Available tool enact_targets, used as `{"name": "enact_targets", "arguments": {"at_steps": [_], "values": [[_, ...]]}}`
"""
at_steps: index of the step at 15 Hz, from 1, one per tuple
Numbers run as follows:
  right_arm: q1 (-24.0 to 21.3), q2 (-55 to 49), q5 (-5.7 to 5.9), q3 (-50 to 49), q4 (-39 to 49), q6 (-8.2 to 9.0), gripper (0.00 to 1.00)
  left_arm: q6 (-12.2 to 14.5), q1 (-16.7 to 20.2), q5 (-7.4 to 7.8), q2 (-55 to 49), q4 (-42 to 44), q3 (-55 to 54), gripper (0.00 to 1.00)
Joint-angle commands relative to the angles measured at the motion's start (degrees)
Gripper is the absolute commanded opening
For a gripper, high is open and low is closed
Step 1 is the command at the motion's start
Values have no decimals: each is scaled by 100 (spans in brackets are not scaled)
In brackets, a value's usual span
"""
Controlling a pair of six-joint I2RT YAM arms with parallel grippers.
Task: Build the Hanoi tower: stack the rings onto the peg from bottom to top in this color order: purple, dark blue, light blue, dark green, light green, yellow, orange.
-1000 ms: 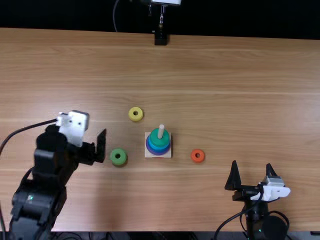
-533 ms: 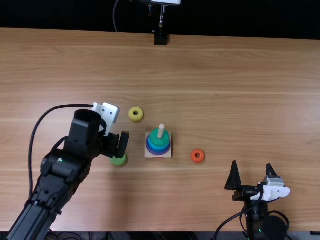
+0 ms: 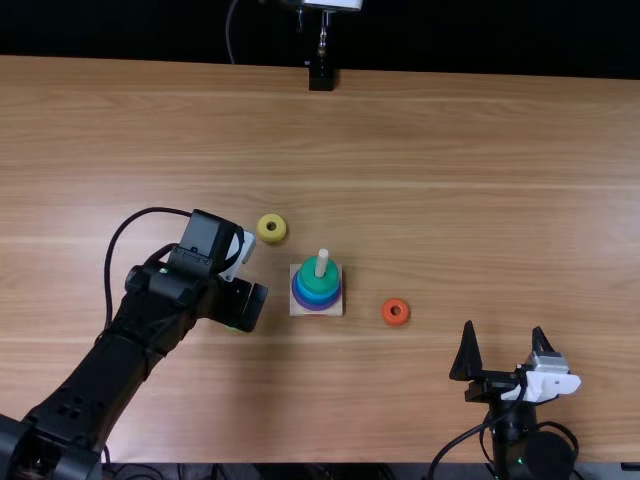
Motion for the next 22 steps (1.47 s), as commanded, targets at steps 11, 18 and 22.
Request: {"name": "enact_targets", "arguments": {"at_steps": [11,18,22], "values": [[-19,-73,14,-38,27,3,100,454,-298,-75,996,-48,224,100],[-19,-73,14,-38,27,3,100,485,-377,-75,1102,-48,233,77],[-19,-73,14,-38,27,3,100,464,-368,-86,1093,-80,215,0]]}}
